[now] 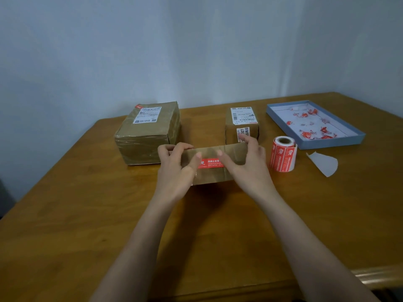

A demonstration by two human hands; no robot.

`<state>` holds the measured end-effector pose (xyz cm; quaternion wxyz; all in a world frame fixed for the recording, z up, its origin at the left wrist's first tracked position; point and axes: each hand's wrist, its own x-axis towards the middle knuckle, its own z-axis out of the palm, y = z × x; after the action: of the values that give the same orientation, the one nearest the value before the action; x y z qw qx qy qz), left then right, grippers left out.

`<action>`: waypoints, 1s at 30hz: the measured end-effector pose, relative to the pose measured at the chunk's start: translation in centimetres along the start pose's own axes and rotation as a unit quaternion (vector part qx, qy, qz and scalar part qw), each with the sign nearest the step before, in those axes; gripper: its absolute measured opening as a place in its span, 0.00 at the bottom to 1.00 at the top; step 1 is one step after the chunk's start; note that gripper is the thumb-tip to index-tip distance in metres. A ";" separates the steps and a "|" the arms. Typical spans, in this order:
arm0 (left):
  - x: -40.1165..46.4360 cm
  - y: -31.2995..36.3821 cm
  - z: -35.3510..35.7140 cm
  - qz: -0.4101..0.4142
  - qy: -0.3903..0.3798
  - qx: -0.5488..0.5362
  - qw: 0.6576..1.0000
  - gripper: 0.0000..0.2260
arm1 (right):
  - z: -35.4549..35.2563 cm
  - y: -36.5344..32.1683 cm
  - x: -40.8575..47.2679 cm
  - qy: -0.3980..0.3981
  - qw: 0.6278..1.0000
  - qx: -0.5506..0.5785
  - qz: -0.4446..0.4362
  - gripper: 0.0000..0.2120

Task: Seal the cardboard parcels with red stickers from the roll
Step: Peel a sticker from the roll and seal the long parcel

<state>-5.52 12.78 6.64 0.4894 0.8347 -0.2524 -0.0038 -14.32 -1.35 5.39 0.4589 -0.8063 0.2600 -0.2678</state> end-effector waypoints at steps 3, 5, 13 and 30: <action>-0.1 -0.2 0.1 0.005 -0.004 0.018 1.000 0.13 | 0.6 -0.1 -0.2 0.010 0.999 -0.035 0.010 0.41; -0.1 -0.4 0.1 0.006 -0.005 0.030 1.000 0.15 | 0.7 -0.1 -0.2 0.016 0.998 -0.053 0.014 0.42; 0.2 -0.6 0.2 0.007 -0.006 0.032 0.999 0.14 | 0.9 -0.4 0.0 0.040 0.997 -0.068 0.019 0.39; 0.5 -0.2 -0.6 0.007 -0.028 -0.016 0.999 0.12 | -1.3 -0.1 1.2 0.012 1.000 -0.009 0.021 0.21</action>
<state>-4.79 13.13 6.89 0.4953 0.8244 -0.2723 -0.0278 -14.31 -2.86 6.24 0.4538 -0.8016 0.2850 -0.2651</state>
